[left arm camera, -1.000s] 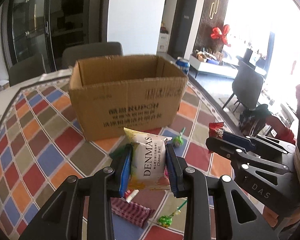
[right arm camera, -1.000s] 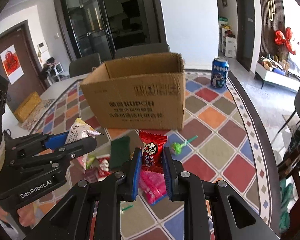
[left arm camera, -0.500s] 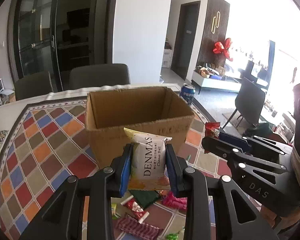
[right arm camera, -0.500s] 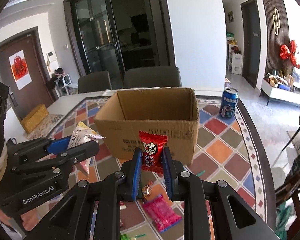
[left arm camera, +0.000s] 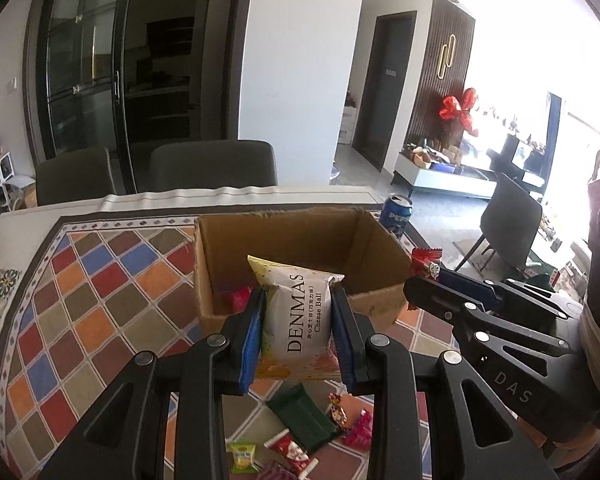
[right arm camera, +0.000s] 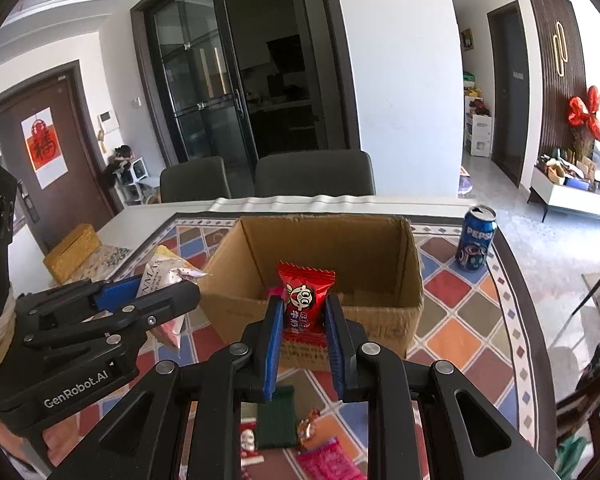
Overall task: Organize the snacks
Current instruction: 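Carry the DENMAS bag and red candy over the box and release both, then move both open tools back down toward the remaining snacks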
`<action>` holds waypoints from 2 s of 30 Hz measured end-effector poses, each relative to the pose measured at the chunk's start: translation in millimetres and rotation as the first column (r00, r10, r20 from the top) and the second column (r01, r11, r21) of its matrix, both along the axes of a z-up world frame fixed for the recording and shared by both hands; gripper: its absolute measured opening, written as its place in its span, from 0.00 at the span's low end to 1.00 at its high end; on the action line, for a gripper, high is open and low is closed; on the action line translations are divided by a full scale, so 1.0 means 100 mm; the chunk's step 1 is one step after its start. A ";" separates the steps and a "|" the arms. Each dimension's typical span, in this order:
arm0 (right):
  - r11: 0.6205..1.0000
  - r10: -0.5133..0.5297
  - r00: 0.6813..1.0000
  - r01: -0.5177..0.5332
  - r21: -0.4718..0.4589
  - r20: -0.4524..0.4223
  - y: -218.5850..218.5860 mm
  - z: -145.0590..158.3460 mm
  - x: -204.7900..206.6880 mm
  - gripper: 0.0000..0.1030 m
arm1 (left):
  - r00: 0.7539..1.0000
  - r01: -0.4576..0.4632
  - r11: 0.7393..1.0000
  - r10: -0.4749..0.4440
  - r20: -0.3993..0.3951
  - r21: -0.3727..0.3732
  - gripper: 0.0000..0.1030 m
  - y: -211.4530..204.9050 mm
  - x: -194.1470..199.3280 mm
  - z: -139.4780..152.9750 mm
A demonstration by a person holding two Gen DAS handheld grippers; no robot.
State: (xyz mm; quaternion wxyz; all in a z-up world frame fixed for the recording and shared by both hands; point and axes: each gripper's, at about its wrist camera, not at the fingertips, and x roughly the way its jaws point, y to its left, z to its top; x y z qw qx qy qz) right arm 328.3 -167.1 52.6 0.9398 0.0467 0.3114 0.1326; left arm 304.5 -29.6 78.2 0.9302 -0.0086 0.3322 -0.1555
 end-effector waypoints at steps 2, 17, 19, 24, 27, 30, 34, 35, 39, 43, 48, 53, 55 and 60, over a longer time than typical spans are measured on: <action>1.000 0.001 1.000 -0.001 -0.007 0.000 0.02 0.01 0.05 0.21 | 1.000 -0.003 1.000 0.003 0.001 0.006 0.31 0.01 0.07 0.01; 1.000 0.008 0.999 -0.009 -0.029 -0.038 0.11 0.01 0.65 0.21 | 0.996 -0.023 1.000 0.023 -0.090 -0.002 0.31 0.07 0.73 -0.09; 1.000 0.011 0.999 -0.013 -0.027 -0.052 0.11 -0.01 0.73 0.21 | 0.994 -0.025 1.000 0.026 -0.102 0.009 0.31 0.06 0.80 -0.10; 1.000 0.011 0.997 -0.013 -0.023 -0.082 0.13 -0.04 0.88 0.22 | 0.991 -0.049 0.998 0.053 -0.122 0.036 0.35 0.05 0.93 -0.11; 0.999 -0.030 0.994 0.026 -0.039 -0.106 0.09 -0.07 0.94 0.42 | 0.992 -0.070 0.997 0.073 -0.107 0.033 0.53 0.09 0.87 -0.07; 0.998 -0.055 0.994 0.052 -0.036 -0.098 0.05 -0.07 0.87 0.46 | 0.992 -0.089 0.994 0.094 -0.080 0.061 0.56 0.10 0.74 -0.03; 0.998 -0.036 0.996 0.033 -0.046 -0.077 0.07 -0.04 0.70 0.46 | 0.994 -0.088 0.995 0.092 -0.064 0.055 0.59 0.12 0.55 0.01; 0.999 -0.028 0.997 0.025 -0.041 -0.076 0.07 -0.04 0.66 0.46 | 0.994 -0.087 0.995 0.090 -0.062 0.049 0.59 0.13 0.49 0.02; 0.999 -0.011 0.998 0.009 -0.031 -0.068 0.08 -0.02 0.51 0.46 | 0.994 -0.094 0.995 0.095 -0.061 0.032 0.62 0.16 0.33 0.06; 1.000 0.001 0.998 -0.002 -0.025 -0.068 0.09 -0.02 0.39 0.46 | 0.992 -0.109 0.994 0.111 -0.068 0.025 0.63 0.20 0.18 0.04; 0.999 0.028 0.996 -0.031 -0.038 -0.080 0.14 -0.07 0.25 0.46 | 0.987 -0.119 0.993 0.120 -0.103 0.019 0.63 0.24 0.04 -0.05; 0.997 0.041 0.992 -0.049 -0.063 -0.116 0.18 -0.19 0.16 0.46 | 0.982 -0.128 0.991 0.132 -0.136 0.035 0.63 0.25 -0.04 -0.20; 0.996 0.047 0.988 -0.057 -0.069 -0.144 0.18 -0.26 0.15 0.46 | 0.979 -0.128 0.991 0.134 -0.154 0.049 0.63 0.23 -0.07 -0.29; 0.993 0.058 0.978 -0.077 -0.092 -0.201 0.15 -0.43 0.10 0.46 | 0.973 -0.115 0.991 0.125 -0.196 0.065 0.63 0.19 -0.16 -0.48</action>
